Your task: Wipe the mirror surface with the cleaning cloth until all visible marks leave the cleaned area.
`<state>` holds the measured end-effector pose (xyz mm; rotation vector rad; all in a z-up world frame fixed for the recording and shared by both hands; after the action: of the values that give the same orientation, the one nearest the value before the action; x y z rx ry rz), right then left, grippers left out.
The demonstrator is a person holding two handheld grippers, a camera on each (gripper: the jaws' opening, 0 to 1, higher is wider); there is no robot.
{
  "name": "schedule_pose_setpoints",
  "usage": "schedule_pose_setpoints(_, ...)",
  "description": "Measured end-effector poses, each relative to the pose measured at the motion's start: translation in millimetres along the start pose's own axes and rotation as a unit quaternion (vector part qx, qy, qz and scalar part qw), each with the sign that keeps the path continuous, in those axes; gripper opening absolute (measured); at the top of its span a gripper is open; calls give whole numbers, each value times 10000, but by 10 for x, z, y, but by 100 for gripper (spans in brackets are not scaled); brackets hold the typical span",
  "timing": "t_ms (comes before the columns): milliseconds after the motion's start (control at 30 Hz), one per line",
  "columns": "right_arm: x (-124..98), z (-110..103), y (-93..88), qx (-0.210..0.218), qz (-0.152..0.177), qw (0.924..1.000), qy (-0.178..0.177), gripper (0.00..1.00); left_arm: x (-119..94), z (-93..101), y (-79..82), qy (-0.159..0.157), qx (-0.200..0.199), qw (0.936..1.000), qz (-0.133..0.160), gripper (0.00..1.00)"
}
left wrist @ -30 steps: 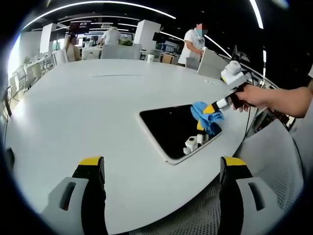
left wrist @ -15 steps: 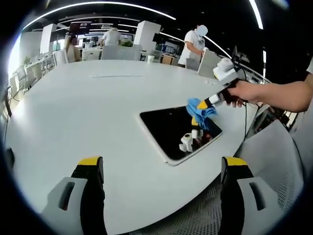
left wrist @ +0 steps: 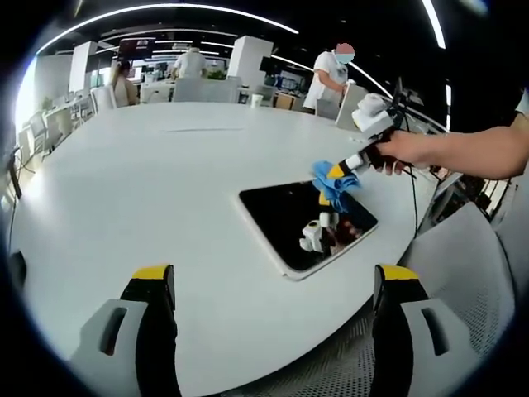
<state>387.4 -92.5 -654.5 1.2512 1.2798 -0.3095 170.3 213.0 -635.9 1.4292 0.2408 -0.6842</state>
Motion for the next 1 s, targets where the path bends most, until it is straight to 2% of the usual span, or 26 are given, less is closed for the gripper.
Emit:
schedule_pose_setpoints(133, -24, -21, -14, -54, 30, 10000, 8, 2, 11, 0, -12, -26, 14, 10000, -38, 99)
schedule_pose_setpoints(233, -6, 8, -6, 101, 32, 9999, 30, 2, 13, 13, -12, -76, 46, 10000, -40, 99)
schedule_pose_setpoints(367, -43, -3, -4, -31, -12, 10000, 79, 2, 6, 14, -9, -31, 58, 10000, -46, 99)
schedule_pose_setpoints(700, -470, 151, 21, 121, 242, 9994, 198, 2, -22, -5, 13, 117, 60, 9999, 27, 99)
schedule_pose_setpoints(767, -557, 196, -15, 146, 214, 9993, 278, 2, -25, -10, 13, 142, 64, 9999, 37, 99)
schedule_pose_setpoints(800, -601, 212, -55, 507, 182, 9977, 401, 2, -27, -13, 15, 162, 57, 9998, 46, 99)
schedule_pose_setpoints(833, -633, 242, -78, 601, 136, 9975, 350, 3, -27, -18, 16, 173, 50, 9998, 56, 99)
schedule_pose_setpoints(900, -709, 316, -118, 378, 169, 9989, 219, 3, -30, -18, 19, 182, 38, 9998, 68, 99)
schedule_pose_setpoints(1000, -770, 395, -183, 483, 109, 9985, 225, 3, -32, -12, 24, 176, 45, 9998, 84, 99)
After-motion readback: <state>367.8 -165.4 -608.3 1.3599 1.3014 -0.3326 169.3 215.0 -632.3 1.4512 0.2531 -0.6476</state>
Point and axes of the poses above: the point that each gripper's makers call its tool centre point, and the gripper's own axes: x roughly forward along the fingers, z roughly to its right, y roughly out of its top, the point moved 10 cm from there along -x, roughly backward along the fingers, and after that the axes turned 9 degrees about y, right-handed, at the moved point
